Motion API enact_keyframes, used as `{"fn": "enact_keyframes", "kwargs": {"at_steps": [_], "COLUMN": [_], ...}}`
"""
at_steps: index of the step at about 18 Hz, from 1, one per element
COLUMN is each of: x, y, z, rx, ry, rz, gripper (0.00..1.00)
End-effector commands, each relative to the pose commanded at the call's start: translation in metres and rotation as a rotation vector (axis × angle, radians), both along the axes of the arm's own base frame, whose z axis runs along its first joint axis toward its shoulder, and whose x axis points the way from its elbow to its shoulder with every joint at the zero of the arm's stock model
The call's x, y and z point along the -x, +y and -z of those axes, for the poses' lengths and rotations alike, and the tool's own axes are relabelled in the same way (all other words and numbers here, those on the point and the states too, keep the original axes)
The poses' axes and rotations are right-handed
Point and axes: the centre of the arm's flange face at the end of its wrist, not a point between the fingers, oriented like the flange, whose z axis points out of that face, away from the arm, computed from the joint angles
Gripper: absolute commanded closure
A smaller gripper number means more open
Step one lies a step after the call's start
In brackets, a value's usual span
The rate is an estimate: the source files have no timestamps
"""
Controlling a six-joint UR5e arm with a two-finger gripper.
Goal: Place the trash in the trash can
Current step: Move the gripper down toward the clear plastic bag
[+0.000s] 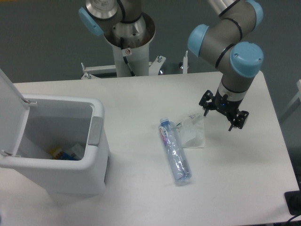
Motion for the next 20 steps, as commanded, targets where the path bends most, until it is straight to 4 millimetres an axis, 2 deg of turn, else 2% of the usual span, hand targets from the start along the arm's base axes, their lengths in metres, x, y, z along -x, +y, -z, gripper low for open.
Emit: {"fn": "enact_keyframes", "kwargs": {"at_steps": [5, 9, 11, 14, 16, 20], "x": [-0.026, -0.031, -0.039, -0.040, -0.042, -0.042], "y": [0.008, 0.016, 0.010, 0.008, 0.006, 0.006], "z": [0.037, 0.045, 0.059, 0.063, 0.066, 0.064], "rx": [0.010, 0.008, 0.044, 0.060, 0.065, 0.065], "ry": [-0.011, 0.004, -0.010, -0.012, -0.019, -0.019], "rz": [0.026, 0.040, 0.046, 0.047, 0.044, 0.045], "gripper": [0.00, 0.00, 0.01, 0.23, 0.50, 0.94]}}
